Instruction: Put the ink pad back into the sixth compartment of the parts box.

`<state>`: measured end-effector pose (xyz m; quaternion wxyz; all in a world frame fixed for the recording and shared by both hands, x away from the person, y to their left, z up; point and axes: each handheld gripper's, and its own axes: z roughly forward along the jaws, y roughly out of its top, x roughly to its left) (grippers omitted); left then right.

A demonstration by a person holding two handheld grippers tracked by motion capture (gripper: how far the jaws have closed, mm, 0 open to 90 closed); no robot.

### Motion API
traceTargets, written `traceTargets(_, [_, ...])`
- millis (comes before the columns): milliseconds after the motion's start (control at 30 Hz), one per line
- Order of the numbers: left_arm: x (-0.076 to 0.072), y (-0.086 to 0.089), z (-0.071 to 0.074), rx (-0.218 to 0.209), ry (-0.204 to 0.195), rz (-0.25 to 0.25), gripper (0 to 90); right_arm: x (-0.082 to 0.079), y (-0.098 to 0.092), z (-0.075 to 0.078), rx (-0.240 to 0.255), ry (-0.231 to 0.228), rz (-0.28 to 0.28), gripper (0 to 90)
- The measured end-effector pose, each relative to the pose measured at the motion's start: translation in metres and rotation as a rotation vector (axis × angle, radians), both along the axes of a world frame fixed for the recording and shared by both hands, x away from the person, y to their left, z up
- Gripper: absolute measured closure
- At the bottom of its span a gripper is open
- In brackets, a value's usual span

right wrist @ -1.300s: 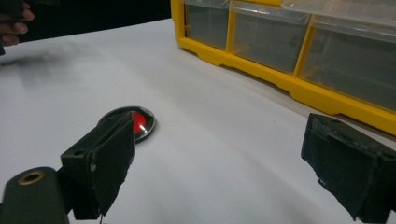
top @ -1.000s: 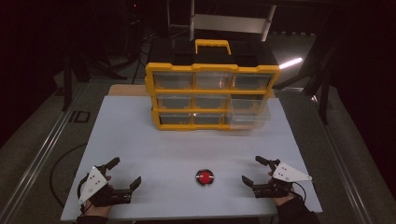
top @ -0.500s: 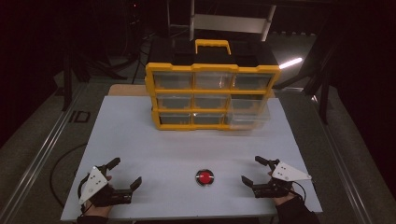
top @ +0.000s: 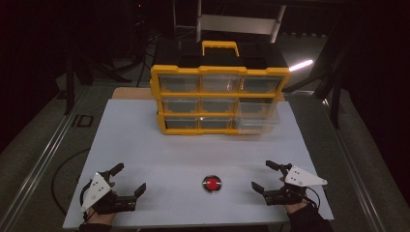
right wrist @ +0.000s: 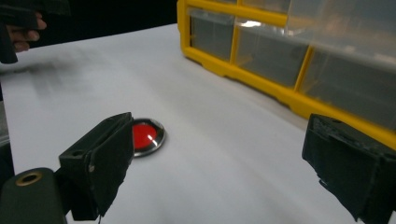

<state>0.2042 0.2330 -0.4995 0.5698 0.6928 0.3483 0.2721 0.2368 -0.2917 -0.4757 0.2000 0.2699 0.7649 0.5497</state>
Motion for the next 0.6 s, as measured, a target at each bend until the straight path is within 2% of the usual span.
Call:
traceTargets(133, [0.000,0.000,0.000,0.001,0.001,-0.003,0.1,-0.001,-0.001,0.014,-0.003,-0.003,0.001,8.3])
traceTargets(333, [0.000,0.001,0.000,-0.003,0.002,-0.001,0.1,0.001,-0.001,0.025,-0.005,-0.014,0.002,7.9])
traceTargets(600, [0.000,0.001,0.000,-0.002,0.004,-0.002,0.1,0.006,0.005,0.043,-0.005,-0.022,0.033,7.6])
